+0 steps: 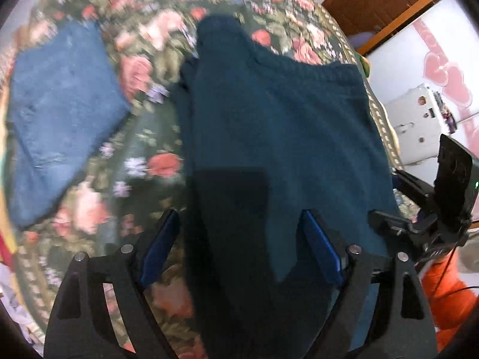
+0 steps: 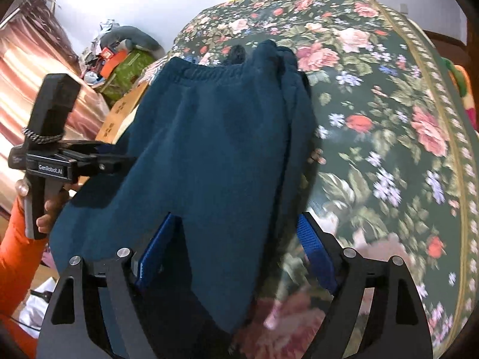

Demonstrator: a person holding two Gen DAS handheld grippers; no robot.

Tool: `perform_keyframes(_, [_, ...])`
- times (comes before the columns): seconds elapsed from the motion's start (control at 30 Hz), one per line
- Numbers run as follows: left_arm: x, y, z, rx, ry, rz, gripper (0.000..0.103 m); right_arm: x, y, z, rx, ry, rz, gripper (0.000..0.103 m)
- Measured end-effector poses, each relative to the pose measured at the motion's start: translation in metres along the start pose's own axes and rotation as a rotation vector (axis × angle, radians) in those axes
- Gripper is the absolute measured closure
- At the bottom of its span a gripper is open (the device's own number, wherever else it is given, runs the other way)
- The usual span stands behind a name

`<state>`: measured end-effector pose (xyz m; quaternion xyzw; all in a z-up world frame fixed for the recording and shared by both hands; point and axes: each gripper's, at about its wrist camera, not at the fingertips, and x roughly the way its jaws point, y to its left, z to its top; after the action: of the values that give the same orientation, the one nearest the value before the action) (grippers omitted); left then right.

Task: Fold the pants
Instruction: 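Lift the sweatpants by the waistband with both tools off the bed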

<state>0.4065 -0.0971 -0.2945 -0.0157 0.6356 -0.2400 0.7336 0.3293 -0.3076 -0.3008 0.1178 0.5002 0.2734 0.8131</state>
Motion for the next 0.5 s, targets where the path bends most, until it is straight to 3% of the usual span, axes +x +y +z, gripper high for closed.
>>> perform_keyframes(0.07, [0.006, -0.002, 0.004, 0.0, -0.009, -0.007, 0.018, 0.004, 0.001, 0.003, -0.002, 0.004, 0.023, 0.025])
perform_keyframes(0.23, [0.012, -0.009, 0.006, 0.0, -0.033, -0.014, 0.022, 0.011, -0.003, 0.009, 0.039, 0.018, 0.067, 0.048])
perform_keyframes(0.3, [0.008, -0.01, 0.003, -0.001, -0.023, -0.03, 0.035, 0.008, -0.007, 0.008, 0.066, 0.022, 0.081, 0.063])
perform_keyframes(0.43, [-0.008, -0.02, -0.013, 0.037, -0.044, 0.005, 0.053, -0.008, 0.004, 0.001, 0.043, 0.011, 0.067, 0.071])
perform_keyframes(0.5, [-0.021, -0.033, -0.027, 0.092, -0.083, 0.05, 0.067, -0.015, 0.013, -0.002, 0.014, 0.001, 0.052, 0.073])
